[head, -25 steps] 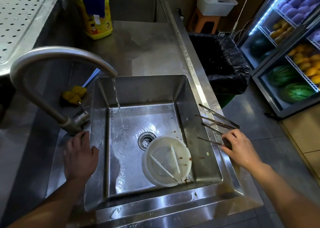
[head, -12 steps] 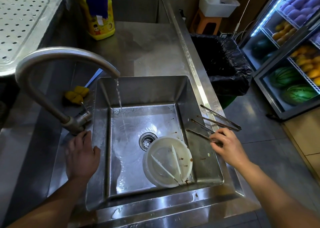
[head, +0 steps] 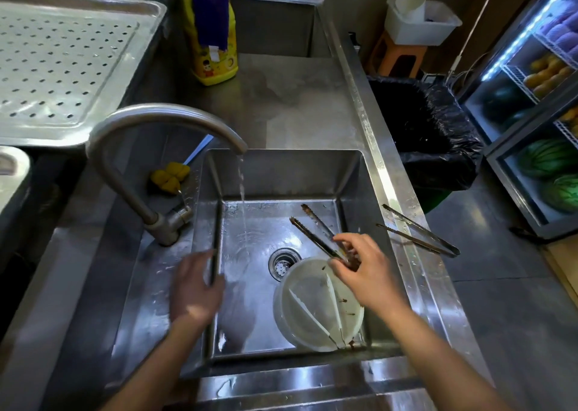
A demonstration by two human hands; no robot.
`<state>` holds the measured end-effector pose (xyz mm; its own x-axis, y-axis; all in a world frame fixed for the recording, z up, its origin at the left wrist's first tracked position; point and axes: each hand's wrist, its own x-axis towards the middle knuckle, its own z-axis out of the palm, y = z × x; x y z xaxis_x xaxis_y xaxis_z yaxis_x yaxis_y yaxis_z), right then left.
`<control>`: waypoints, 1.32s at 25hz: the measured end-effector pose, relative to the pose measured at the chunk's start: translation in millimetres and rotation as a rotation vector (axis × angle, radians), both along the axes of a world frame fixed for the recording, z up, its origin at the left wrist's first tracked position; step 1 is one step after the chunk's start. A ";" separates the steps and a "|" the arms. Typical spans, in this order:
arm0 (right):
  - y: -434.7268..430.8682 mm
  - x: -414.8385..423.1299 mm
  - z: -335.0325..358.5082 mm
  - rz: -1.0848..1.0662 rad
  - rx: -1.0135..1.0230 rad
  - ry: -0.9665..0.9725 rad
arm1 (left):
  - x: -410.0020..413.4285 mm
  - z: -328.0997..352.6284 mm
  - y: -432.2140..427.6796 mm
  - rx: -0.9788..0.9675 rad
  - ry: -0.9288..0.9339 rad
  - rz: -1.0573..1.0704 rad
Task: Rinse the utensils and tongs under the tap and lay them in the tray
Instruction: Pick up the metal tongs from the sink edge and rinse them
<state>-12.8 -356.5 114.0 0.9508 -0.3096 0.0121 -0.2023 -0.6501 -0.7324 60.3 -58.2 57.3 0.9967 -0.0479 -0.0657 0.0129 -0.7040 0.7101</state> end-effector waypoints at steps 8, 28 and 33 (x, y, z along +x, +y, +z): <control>116.0 -4.7 -12.1 -0.142 0.882 0.050 | -38.3 47.6 -70.6 -0.885 0.553 -0.115; 138.8 123.6 -12.1 0.052 0.642 0.190 | -6.2 49.2 -16.7 -0.724 0.621 0.259; 137.0 133.1 -14.3 0.049 0.729 0.204 | 4.0 44.7 -23.8 -0.691 0.600 0.249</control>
